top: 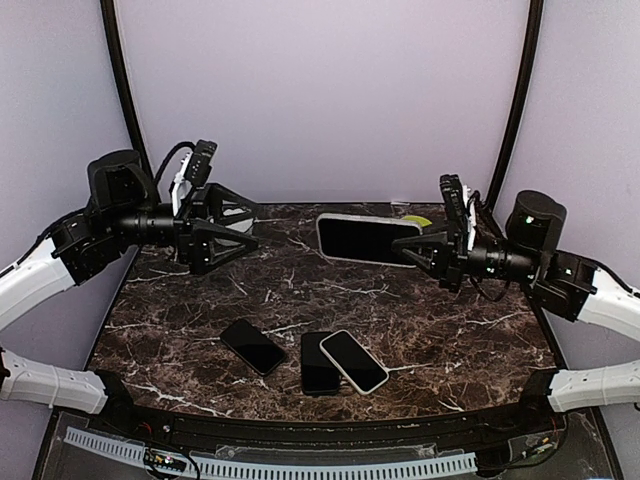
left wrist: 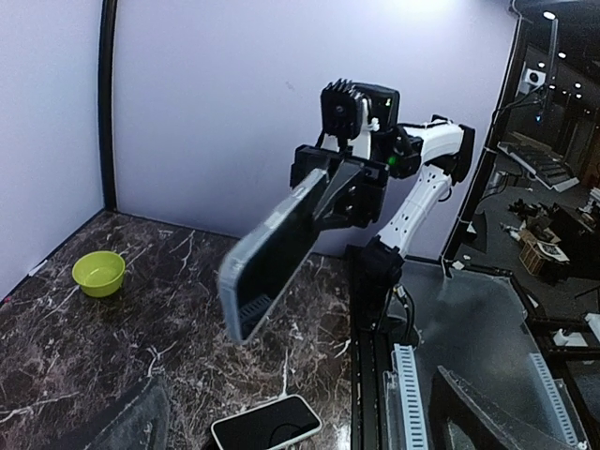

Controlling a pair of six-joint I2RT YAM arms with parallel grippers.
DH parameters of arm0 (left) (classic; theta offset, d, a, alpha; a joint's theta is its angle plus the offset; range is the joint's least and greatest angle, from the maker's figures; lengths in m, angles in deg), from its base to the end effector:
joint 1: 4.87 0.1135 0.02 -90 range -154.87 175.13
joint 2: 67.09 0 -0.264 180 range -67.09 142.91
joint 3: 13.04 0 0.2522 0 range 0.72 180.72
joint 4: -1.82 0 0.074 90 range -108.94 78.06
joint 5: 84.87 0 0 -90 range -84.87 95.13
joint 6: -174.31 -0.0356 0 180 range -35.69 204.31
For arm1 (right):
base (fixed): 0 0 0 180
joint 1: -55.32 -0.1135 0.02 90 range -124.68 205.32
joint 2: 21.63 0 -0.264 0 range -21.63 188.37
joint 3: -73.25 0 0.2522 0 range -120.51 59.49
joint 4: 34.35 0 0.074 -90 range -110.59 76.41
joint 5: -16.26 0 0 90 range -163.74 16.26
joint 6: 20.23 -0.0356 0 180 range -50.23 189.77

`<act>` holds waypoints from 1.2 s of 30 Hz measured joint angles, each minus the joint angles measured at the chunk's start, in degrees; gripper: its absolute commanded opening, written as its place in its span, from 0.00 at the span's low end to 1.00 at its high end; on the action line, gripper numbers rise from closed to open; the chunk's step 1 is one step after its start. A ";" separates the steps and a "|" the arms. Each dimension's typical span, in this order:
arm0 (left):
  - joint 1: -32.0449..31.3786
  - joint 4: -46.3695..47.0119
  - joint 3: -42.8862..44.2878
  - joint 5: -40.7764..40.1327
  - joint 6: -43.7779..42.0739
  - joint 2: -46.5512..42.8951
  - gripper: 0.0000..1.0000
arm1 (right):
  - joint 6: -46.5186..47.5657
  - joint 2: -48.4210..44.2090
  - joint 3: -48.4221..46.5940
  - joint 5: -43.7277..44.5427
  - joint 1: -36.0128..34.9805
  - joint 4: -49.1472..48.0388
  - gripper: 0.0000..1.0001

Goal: Take the phone out of the phone case
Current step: Pass from the left arm to the right, then remove the top left corner of the phone from the phone case.

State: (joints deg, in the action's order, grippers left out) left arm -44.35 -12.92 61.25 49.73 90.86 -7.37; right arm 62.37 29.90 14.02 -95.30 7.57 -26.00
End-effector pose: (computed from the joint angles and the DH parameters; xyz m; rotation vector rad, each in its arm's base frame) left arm 0.1619 -0.1657 0.4046 1.0722 1.3381 -1.2178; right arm 0.1334 0.1663 0.3528 -0.8622 1.4443 1.0356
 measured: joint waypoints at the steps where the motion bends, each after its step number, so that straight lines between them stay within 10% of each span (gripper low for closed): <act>1: 0.00 -1.60 0.00 -0.28 -1.95 -0.09 0.99 | 4.07 -0.15 -0.02 -2.34 0.00 1.07 0.00; 11: 0.00 -5.97 -9.79 -2.14 -10.93 -1.64 0.96 | 32.00 5.05 -5.29 -18.27 -0.26 13.57 0.00; 36: -15.56 -5.55 -13.88 -0.46 -28.26 -4.02 0.65 | 42.93 14.80 -11.74 -28.83 -4.15 20.13 0.00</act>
State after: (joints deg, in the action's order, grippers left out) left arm -59.91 -18.47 47.37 49.27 62.60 -11.39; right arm 105.30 44.70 2.28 -124.13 3.42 -5.87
